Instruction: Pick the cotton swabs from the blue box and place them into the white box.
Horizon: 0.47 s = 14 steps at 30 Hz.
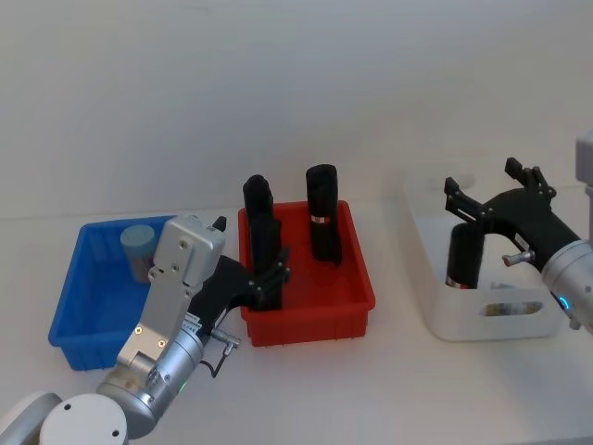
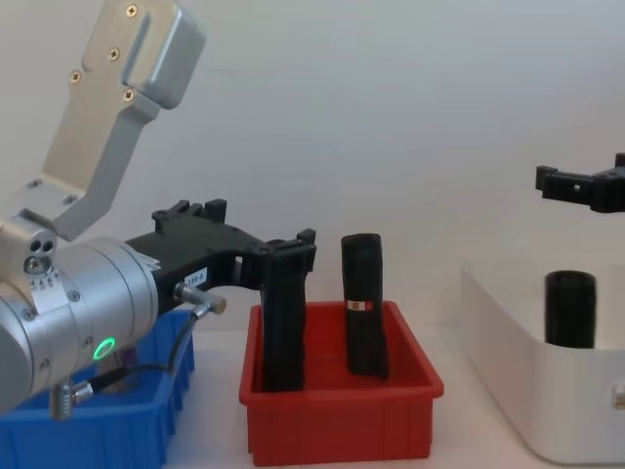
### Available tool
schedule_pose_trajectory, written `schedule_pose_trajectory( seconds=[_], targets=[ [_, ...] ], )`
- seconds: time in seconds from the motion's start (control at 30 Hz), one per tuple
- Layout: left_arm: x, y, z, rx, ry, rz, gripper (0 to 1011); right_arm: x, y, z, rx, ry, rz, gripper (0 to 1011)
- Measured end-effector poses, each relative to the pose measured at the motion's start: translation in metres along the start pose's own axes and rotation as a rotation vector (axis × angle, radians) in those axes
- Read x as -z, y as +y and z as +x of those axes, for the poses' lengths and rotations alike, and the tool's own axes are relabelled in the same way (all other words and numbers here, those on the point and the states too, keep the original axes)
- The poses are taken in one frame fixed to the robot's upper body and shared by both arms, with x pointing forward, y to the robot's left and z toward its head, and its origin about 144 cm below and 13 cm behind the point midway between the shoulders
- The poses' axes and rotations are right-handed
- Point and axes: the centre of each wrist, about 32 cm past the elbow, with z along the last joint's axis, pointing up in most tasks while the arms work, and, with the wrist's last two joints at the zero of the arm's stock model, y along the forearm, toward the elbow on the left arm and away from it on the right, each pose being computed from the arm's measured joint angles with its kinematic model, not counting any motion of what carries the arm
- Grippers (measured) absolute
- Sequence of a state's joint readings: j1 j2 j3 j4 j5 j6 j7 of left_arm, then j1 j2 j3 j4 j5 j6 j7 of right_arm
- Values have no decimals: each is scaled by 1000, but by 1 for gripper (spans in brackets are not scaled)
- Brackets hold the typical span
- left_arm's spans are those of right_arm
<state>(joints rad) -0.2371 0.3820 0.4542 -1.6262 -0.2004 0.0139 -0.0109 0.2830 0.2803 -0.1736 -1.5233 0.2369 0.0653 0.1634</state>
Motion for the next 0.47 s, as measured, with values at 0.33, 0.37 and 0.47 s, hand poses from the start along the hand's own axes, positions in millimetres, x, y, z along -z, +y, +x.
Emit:
schedule_pose_trajectory(
  seconds=[0.33, 0.37, 0.47],
  targets=[
    [0, 0, 0, 0, 0, 0, 1003, 0, 0, 0, -2, 1, 3, 1001],
    [0, 0, 0, 0, 0, 0, 1003, 0, 0, 0, -2, 1, 3, 1001],
    [0, 0, 0, 0, 0, 0, 1003, 0, -1, 0, -3, 1, 3, 1001]
  ],
)
